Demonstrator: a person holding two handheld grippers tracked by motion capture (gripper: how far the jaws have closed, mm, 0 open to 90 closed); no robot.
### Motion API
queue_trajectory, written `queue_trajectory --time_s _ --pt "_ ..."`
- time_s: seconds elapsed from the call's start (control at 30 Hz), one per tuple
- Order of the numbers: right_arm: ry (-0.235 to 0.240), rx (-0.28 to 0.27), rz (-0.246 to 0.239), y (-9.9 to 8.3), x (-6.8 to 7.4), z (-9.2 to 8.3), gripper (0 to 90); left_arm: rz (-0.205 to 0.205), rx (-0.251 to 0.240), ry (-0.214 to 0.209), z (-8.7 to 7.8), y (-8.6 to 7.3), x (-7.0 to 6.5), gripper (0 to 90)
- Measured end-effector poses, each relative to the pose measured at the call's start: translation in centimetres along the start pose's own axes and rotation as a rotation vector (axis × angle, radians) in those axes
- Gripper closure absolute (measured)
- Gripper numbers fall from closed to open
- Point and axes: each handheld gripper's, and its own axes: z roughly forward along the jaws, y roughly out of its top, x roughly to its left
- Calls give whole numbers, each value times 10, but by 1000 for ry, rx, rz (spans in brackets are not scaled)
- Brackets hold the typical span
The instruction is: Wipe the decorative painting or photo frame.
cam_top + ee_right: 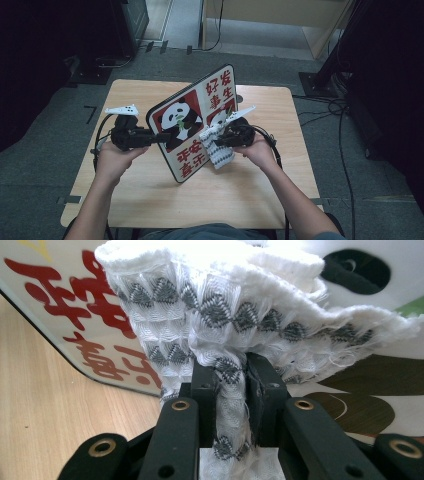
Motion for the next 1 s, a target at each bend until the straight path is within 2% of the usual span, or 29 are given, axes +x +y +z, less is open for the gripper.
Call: queue_trajectory --time_s 0.57,1.0 --pt "13 24 33 -16 -6 13 769 -1 1 -3 0 0 0 730" --pt "16 50 34 -25 -11 19 770 -3 3 -3 0 0 0 729"
